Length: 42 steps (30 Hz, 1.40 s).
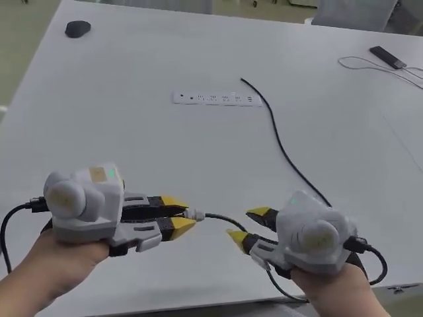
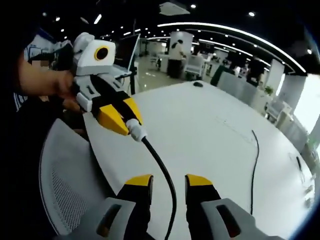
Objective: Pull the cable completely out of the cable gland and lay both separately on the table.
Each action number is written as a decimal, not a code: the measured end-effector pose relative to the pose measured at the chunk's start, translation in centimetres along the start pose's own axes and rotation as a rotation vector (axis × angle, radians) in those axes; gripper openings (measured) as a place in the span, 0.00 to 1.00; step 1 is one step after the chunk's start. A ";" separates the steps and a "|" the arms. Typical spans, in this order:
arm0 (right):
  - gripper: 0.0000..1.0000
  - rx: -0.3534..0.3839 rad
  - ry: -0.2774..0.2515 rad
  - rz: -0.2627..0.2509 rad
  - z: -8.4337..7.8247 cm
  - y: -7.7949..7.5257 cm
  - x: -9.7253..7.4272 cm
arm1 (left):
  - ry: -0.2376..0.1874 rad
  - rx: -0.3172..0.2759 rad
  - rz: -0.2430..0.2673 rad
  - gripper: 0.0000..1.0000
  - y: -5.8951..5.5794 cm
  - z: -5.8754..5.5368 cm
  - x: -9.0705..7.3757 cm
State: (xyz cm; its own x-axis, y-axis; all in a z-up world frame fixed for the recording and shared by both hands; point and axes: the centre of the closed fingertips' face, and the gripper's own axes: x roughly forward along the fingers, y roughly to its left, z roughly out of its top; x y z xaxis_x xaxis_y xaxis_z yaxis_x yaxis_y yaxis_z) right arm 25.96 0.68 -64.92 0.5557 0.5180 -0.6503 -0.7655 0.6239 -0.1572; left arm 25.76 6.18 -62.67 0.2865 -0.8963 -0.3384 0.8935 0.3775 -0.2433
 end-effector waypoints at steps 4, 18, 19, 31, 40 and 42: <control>0.21 -0.062 -0.004 0.020 1.3 1.0 0.7 | 0.008 0.003 0.001 0.15 0.2 -0.2 0.0; 0.10 -0.309 0.000 0.028 2.7 2.6 1.9 | 0.006 -0.006 -0.008 0.15 0.1 -0.2 0.2; 0.11 -0.318 0.003 0.028 2.6 2.5 1.9 | 0.005 -0.006 -0.008 0.15 0.1 -0.2 0.3; 0.01 -0.351 0.012 0.032 2.6 2.4 2.3 | 0.004 -0.013 -0.019 0.15 0.3 -0.3 0.5; 0.00 -0.317 0.000 0.033 2.7 2.0 2.3 | -0.002 -0.007 -0.021 0.15 0.2 0.0 0.6; 0.00 -0.299 -0.003 0.029 2.6 1.8 2.3 | -0.003 -0.005 -0.020 0.15 0.2 0.1 0.6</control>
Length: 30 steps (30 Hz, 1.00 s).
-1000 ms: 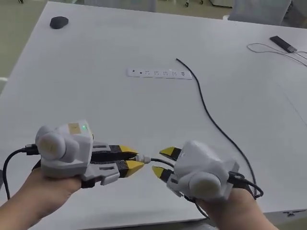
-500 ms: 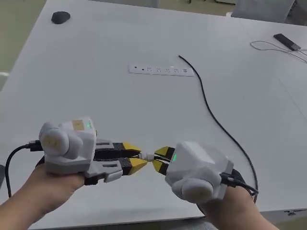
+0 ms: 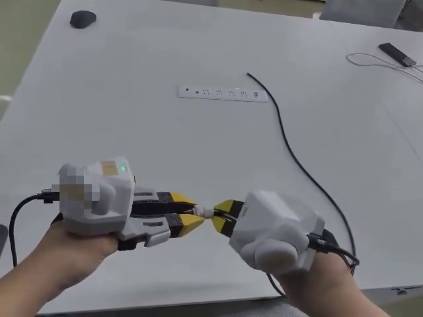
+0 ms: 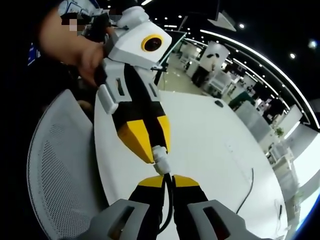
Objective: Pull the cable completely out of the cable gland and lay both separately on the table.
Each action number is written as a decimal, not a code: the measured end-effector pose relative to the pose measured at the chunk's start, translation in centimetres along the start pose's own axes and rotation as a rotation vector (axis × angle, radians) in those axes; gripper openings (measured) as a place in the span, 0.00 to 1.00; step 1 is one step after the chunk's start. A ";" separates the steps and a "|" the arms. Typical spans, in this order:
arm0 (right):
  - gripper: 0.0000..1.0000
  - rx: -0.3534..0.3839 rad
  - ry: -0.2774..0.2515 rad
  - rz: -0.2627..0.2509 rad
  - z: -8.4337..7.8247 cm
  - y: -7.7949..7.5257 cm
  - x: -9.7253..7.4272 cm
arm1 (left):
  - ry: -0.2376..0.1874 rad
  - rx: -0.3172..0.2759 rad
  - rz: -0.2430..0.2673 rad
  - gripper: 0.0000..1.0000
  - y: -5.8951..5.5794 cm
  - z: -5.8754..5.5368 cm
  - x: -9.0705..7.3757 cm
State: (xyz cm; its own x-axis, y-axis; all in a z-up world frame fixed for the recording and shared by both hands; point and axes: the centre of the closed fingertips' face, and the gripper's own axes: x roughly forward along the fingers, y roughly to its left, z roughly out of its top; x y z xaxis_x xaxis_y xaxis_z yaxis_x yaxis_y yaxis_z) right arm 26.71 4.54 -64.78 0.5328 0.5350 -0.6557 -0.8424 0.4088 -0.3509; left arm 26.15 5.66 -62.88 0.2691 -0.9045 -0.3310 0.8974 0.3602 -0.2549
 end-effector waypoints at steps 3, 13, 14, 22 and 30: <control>0.00 0.033 -0.008 0.001 -0.2 -0.1 -0.1 | -0.002 -0.001 -0.001 0.15 -0.1 0.1 0.1; 0.00 0.239 0.002 -0.032 -2.8 -1.4 -0.5 | -0.017 0.002 0.011 0.15 -0.1 0.4 0.1; 0.00 0.285 0.003 -0.038 -3.3 -1.6 -0.6 | -0.019 0.001 0.011 0.15 -0.1 0.4 0.0; 0.00 0.539 0.004 -0.057 -6.7 -2.5 -0.9 | -0.023 0.003 0.014 0.15 -0.3 0.6 0.0; 0.01 0.761 0.012 -0.067 -9.3 -2.7 -0.8 | -0.021 0.010 0.011 0.15 -0.5 0.8 0.3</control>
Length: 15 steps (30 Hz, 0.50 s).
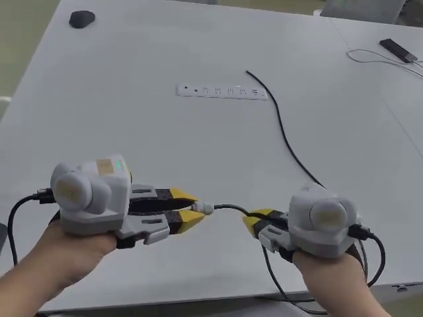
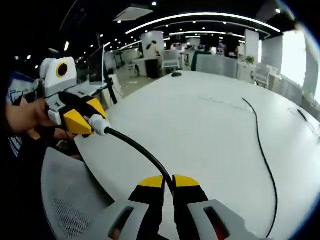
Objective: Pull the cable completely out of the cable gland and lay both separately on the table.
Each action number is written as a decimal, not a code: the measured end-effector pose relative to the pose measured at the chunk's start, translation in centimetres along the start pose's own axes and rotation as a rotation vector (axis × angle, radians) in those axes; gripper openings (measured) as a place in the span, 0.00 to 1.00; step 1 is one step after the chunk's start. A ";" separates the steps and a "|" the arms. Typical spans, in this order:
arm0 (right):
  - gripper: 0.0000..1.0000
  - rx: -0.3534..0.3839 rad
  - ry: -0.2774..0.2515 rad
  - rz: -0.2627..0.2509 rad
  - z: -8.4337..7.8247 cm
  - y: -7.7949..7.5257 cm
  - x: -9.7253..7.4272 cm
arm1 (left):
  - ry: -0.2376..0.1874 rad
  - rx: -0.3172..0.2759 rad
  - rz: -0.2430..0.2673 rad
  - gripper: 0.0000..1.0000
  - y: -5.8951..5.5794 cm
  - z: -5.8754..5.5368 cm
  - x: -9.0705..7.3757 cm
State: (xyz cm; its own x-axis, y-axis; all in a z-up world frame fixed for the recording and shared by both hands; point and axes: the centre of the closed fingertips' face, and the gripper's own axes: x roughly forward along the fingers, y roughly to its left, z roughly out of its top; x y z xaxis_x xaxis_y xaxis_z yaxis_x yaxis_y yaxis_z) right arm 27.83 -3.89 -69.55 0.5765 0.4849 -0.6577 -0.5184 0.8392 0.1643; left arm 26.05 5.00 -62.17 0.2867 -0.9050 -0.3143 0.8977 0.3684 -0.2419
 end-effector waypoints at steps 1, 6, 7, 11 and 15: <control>0.01 0.046 -0.005 0.005 -0.2 -0.2 0.1 | 0.001 0.004 0.001 0.15 0.0 0.0 0.0; 0.01 0.159 0.018 0.002 -1.5 -1.4 0.4 | 0.000 0.005 0.001 0.15 0.1 0.2 0.1; 0.01 0.206 0.026 0.001 -1.9 -1.4 0.5 | 0.002 0.010 0.002 0.15 0.1 0.2 0.1; 0.01 0.282 0.038 -0.005 -2.6 -2.1 0.7 | 0.000 0.013 0.001 0.15 0.1 0.2 0.3; 0.01 0.360 0.046 0.003 -3.0 -2.3 1.0 | -0.002 0.017 -0.001 0.15 0.1 0.3 0.3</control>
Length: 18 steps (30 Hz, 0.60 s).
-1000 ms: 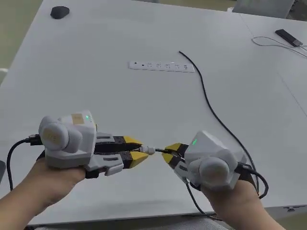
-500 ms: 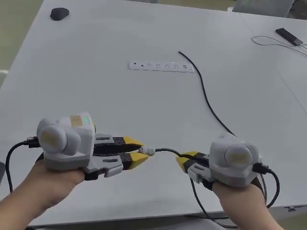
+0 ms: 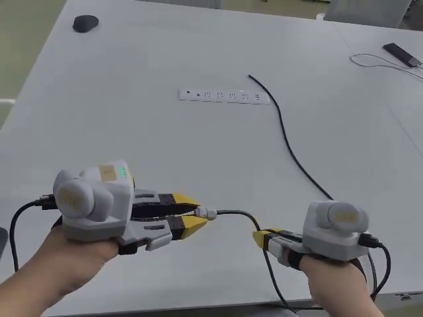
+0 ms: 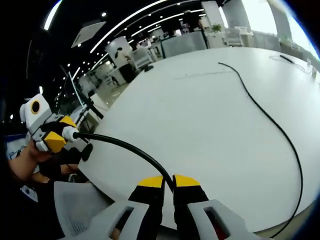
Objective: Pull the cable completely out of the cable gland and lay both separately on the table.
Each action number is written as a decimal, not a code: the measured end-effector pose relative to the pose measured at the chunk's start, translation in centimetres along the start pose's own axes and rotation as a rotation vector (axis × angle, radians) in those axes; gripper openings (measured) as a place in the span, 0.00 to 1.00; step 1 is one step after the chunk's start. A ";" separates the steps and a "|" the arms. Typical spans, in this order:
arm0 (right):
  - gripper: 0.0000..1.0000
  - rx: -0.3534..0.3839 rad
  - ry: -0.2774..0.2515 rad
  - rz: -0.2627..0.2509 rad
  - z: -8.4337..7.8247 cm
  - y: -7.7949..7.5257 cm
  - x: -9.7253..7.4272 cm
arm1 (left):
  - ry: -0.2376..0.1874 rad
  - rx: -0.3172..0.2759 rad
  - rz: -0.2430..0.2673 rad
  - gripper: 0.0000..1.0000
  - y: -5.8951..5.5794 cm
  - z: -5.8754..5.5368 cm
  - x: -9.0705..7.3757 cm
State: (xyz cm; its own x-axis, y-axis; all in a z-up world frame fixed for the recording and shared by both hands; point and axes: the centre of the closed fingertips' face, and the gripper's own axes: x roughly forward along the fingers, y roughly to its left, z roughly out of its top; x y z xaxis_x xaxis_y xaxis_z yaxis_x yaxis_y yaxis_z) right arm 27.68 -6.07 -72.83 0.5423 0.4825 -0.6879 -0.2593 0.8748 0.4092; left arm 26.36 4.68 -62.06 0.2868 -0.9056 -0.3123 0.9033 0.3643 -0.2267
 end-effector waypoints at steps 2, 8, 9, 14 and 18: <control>0.01 0.054 0.007 0.001 -0.2 -0.1 0.1 | -0.001 0.006 -0.001 0.15 0.0 0.1 0.0; 0.01 0.175 0.016 0.006 -0.8 -0.8 0.5 | -0.006 0.010 -0.002 0.15 0.0 0.4 0.0; 0.01 0.170 0.017 0.002 -0.9 -1.0 0.5 | -0.006 0.009 -0.002 0.15 0.0 0.5 0.0; 0.01 0.139 0.010 -0.001 -0.8 -0.7 0.5 | -0.006 0.007 -0.001 0.15 0.1 0.3 0.0; 0.01 0.131 0.003 0.006 -0.8 -0.7 0.5 | -0.009 0.003 0.000 0.15 0.2 0.4 0.0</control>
State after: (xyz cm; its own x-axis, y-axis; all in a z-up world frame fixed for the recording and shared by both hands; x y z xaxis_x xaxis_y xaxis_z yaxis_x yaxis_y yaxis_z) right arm 27.50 -6.42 -73.96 0.5385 0.4876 -0.6872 -0.1552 0.8590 0.4879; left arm 26.66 4.70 -61.73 0.2897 -0.9076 -0.3039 0.9043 0.3636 -0.2237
